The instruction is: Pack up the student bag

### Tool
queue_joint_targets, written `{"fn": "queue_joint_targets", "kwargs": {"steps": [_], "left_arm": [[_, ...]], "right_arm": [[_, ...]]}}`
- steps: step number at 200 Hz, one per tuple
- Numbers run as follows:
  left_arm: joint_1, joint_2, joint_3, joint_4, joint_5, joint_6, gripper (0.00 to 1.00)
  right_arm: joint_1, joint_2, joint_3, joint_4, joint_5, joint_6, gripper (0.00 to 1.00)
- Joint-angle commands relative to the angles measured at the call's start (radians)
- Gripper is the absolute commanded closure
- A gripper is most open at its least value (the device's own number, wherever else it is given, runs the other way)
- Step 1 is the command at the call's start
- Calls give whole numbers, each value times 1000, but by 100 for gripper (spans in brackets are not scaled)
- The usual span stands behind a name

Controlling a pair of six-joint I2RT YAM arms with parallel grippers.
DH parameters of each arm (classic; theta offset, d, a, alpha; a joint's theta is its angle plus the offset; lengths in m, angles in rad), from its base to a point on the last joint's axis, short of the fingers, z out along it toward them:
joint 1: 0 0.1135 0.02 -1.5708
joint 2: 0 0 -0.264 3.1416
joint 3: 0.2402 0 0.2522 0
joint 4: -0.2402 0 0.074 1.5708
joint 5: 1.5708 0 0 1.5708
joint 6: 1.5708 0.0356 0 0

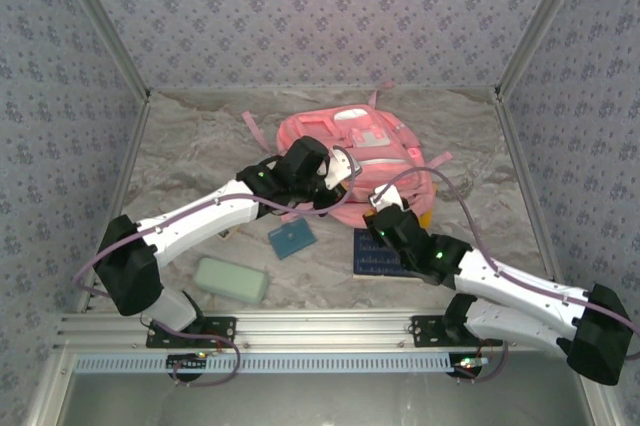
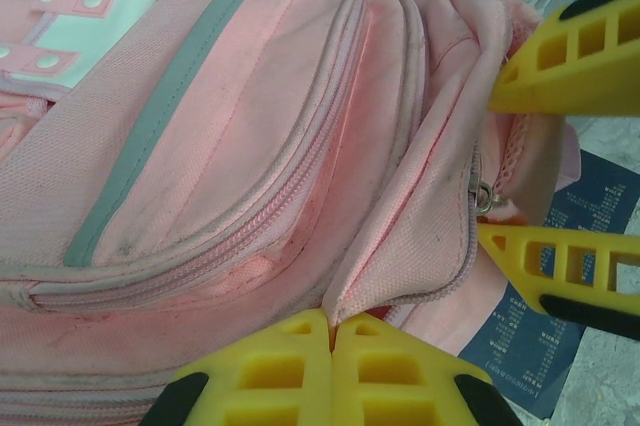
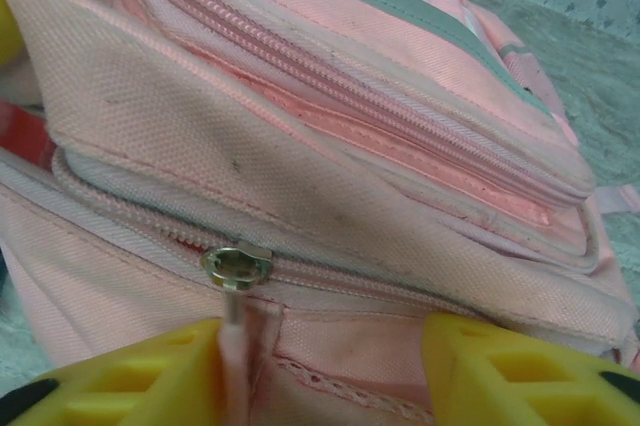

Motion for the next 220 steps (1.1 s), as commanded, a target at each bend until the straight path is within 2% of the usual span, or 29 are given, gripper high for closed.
{"fn": "queue_joint_targets", "kwargs": {"steps": [1,38,89,131,151,191,220], "left_arm": [[8,-12,44,57,25,-27,100],[8,-7,39,59,25,-30,100],[7,-1,38,56,23,-25,100],[11,-13,17,50,-11,-3,100],[18,-24,5,51,-19,1,100],[21,-40,-2,34,-31,26,100],[20,-48,-5,23,-33,42,100]], "right_arm": [[1,5,36,-3,56,4,60],[0,-11,38,14,19,-16,79],[-1,-25,60,-37,-68,-30,92],[-74,-61,75,-134,-258,-13,100],[-134,-61,77,-193,-357,14,100],[-232,-70,76,-250,-439,40,100],[-302,-54,95,-258,-577,33,100]]}}
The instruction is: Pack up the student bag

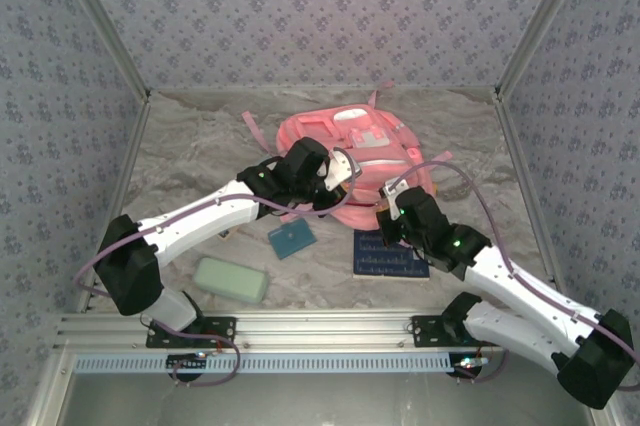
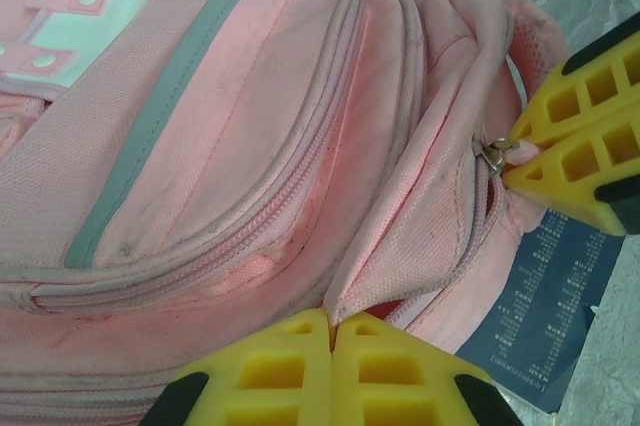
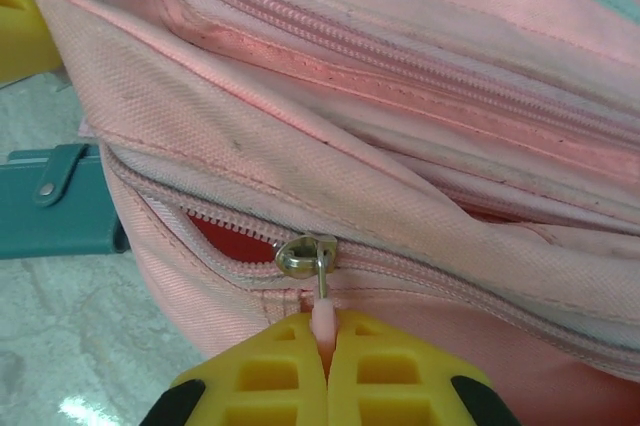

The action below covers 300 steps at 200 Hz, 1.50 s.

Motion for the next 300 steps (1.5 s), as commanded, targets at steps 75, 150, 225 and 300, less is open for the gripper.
{"fn": "queue_joint_targets", "kwargs": {"steps": [75,150,225,300], "left_arm": [[17,-74,-15,-6,-51,88,100],[18,-113,-58,8,-88,130,100],[23,-183,-123,46,-142,179,100],[30,-213,-128,-10,-209,158,100]], "right_arm": [[-184,78,154,-246,-335,-46,100],[-346,247,317,-488,-344,-85,100],[-415,269,327,-402,-104,-15,100],[-364,294,333,-299,-380,35,100]]}}
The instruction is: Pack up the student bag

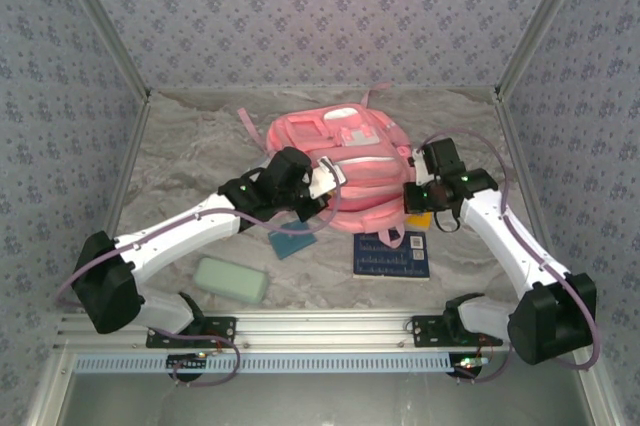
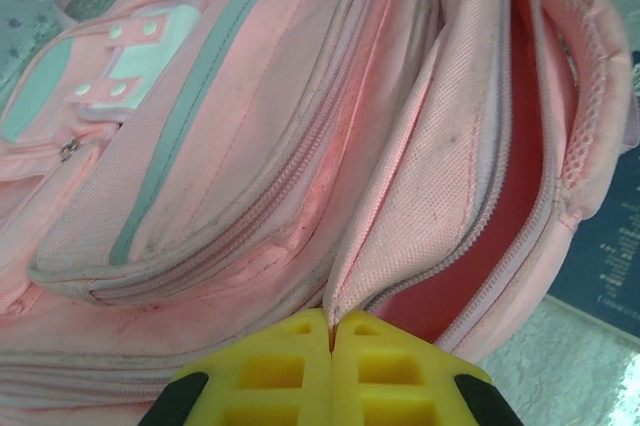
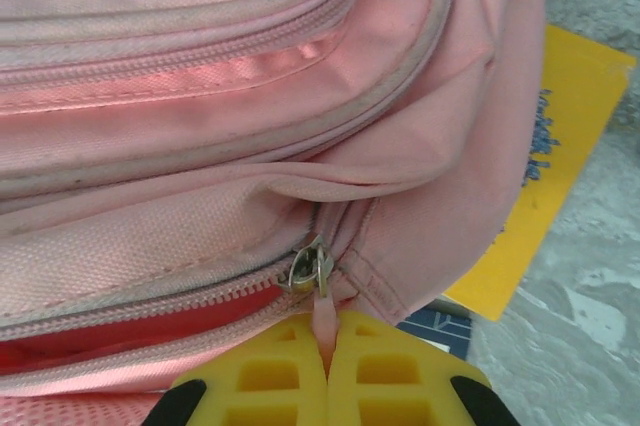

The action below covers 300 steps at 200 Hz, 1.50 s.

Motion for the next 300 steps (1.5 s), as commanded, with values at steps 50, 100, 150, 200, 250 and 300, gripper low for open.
{"fn": "queue_joint_targets", "kwargs": {"steps": [50,100,150,200,250,300], "left_arm": [[17,-148,59,-303,-26,-135,47],[-9,-215,28,-402,57,-151,29],[-84,-77,63,-418,52,-48,25],[-96,46,87,-311,-72,3,28],[-93,126,100,-234,-126,24,50],[-90,138,91,-227,-102,33,68]], "right_arm": [[244,-181,-168,281,-189,303,100],[438,-216,-348,603,-117,446,100],[487,-162,-375,681,-111,429,100],[487,-155,-399,713,-131,420,100],[485,-157,-416,725,-166,400,100],[475,-164,-413,707,-174,393,100]]}}
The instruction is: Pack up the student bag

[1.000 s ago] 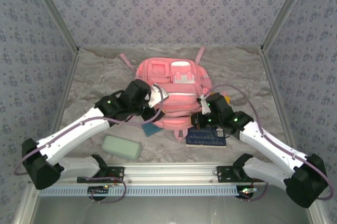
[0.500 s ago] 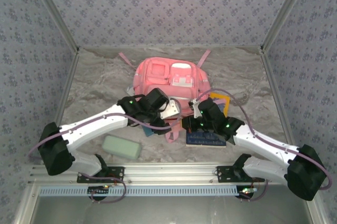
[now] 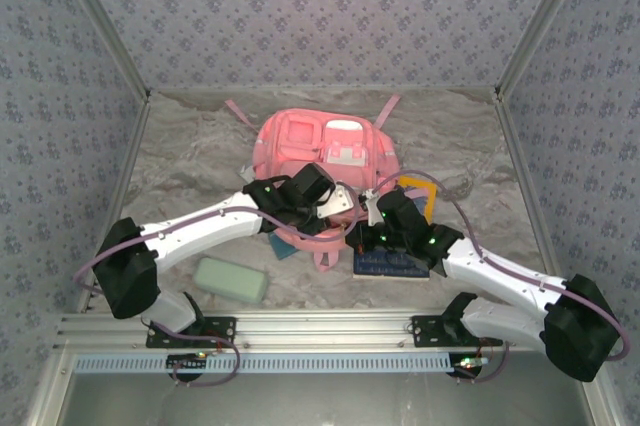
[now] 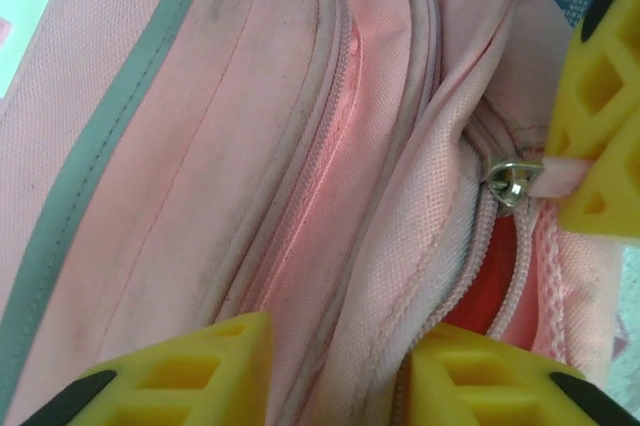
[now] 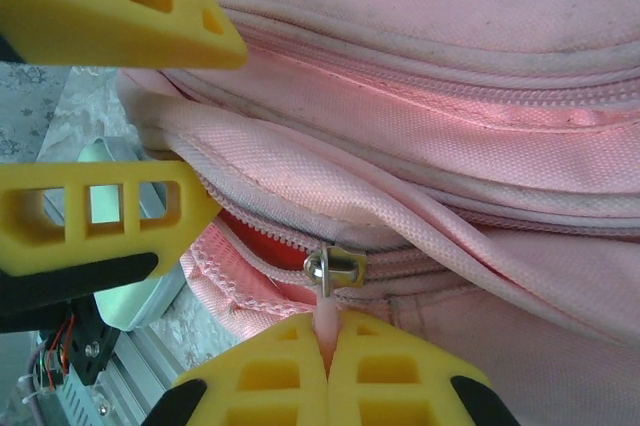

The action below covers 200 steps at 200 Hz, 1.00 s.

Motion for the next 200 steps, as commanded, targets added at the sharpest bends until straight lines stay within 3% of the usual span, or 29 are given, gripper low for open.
{"fn": "queue_joint_targets", "kwargs": {"steps": [1,12,32,52,120,146,200], "left_arm": [[3,13,17,27,-2,11,68],[2,24,25,7,24,15,73],[1,30,27,-12,37,13,100],[1,16,25,-14,16,19,100],[23,-125,58,97,-216,11,100],[27,-143,87,98,-237,26,100],[36,-179,101,87,-256,57,100]], "right_arm": [[-4,-10,3,39,-30,-19,100],[-8,-11,4,29,-26,-24,100],[-20,-27,13,-10,4,-35,100],[-48,-56,10,-29,15,-41,100],[-128,-102,56,-167,115,-116,100],[-163,-96,81,-187,140,-136,100],[-388,21,162,-212,146,-136,100]]}}
